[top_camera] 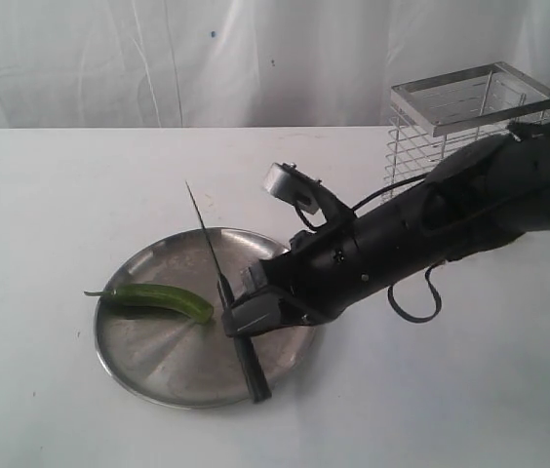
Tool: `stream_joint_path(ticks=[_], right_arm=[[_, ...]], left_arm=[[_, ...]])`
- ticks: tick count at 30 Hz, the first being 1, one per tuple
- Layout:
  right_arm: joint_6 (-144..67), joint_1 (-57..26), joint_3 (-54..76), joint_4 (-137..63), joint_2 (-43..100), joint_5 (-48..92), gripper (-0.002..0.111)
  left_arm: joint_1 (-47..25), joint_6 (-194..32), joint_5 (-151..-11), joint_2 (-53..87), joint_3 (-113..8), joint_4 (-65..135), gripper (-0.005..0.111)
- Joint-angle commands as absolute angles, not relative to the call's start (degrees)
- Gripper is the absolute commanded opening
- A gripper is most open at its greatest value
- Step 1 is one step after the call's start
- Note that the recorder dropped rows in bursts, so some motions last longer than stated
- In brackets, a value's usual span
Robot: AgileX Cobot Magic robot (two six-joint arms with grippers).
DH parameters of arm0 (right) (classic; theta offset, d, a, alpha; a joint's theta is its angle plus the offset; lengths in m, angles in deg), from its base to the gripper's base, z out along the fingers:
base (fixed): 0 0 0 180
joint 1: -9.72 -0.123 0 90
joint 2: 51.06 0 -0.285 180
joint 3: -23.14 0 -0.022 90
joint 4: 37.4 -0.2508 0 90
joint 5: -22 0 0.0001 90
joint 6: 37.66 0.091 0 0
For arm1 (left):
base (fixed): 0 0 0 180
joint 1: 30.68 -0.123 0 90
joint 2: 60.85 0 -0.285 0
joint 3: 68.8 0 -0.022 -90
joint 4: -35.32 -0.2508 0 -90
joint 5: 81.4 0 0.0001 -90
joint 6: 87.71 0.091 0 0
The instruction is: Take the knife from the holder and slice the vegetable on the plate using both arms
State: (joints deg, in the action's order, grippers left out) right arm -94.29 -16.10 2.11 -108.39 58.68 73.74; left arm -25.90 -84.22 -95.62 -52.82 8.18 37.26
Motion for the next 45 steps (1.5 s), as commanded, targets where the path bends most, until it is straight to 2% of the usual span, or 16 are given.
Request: stream_joint_path(ticks=[1, 5, 11, 20, 45], right_arm=[[-104.66, -15.86, -3.42, -123.99, 58.57, 75.47, 0.011], [-110.08, -15.98, -6.52, -131.99, 58.57, 75.79, 0.011], [-110.66, -15.98, -6.52, -132.69, 58.57, 75.24, 0.011], [-107.42, -15.98, -6.52, -123.89, 58.57, 69.21, 0.011], [-103.14, -15.98, -12.67, -111.78, 58.57, 64.32, 0.011]], left_arm=[[-25.96, -84.32, -95.45, -53.06, 8.42, 37.81, 0.000], [-25.96, -84.32, -95.45, -53.06, 8.42, 37.81, 0.000], [-25.96, -84.32, -95.45, -53.06, 8.42, 37.81, 0.000], [-25.96, -84.32, -95.45, -53.06, 8.42, 37.81, 0.000], [-25.96, -84.32, -95.45, -53.06, 8.42, 37.81, 0.000]])
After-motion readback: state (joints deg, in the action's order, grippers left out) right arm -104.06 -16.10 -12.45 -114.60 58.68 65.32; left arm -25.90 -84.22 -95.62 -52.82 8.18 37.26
